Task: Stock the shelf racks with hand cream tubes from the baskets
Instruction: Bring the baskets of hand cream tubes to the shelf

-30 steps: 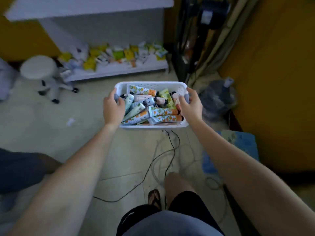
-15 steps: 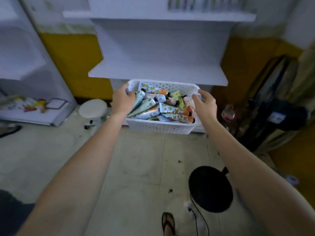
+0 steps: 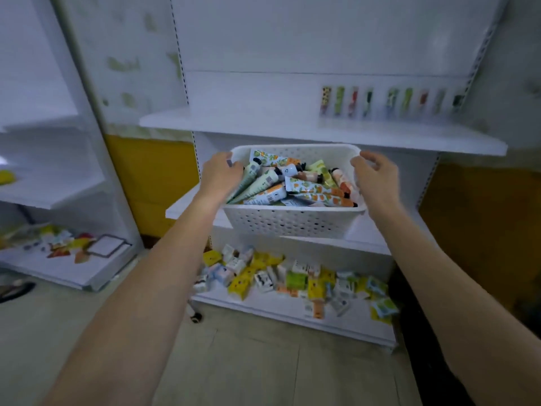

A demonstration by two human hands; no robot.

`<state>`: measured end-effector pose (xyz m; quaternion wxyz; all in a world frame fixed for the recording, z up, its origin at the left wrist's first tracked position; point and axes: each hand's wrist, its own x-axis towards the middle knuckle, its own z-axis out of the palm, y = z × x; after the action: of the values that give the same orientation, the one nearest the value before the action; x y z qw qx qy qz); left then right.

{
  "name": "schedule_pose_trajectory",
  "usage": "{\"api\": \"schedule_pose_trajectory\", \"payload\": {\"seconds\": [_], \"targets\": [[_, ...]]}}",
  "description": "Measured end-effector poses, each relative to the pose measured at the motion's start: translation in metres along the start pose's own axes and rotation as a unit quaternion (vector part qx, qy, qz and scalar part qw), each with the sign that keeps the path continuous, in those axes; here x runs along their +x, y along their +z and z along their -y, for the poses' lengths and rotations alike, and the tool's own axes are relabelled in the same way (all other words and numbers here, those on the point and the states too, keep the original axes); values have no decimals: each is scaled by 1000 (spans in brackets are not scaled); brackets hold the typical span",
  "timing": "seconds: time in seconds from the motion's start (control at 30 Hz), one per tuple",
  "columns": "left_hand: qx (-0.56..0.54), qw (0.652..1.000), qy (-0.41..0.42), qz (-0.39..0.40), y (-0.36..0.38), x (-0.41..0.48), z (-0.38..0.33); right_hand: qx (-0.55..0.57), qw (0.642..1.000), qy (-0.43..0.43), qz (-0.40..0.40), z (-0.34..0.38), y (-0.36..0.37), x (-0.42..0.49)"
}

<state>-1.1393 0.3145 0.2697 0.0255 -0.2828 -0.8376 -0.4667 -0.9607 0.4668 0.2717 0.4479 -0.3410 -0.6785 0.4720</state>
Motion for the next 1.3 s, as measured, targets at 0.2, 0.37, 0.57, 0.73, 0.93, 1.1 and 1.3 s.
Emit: {"api": "schedule_pose_trajectory", "payload": {"seconds": [0.2,0.37,0.57,0.73,0.93,1.1,1.3], "targets": [[10,999,33,-2,-1,138,0,36,999,-33,-8,18,70,107],[7,997,74,7,-3,245,2,59,998,-32,-17,33,129,181],[-16,995,98,-12,17,343,8,78,995,-44,-43,37,182,255],[-6,995,95,-29,41,401,14,57,997,-47,-38,27,214,324],[22,998,55,-34,72,456,25,38,997,-64,11,5,244,397],[30,999,7,-24,81,498,21,-30,997,-40,64,-11,273,462],[56,997,-34,-41,99,522,28,-154,982,-100,-37,-21,296,519]]}}
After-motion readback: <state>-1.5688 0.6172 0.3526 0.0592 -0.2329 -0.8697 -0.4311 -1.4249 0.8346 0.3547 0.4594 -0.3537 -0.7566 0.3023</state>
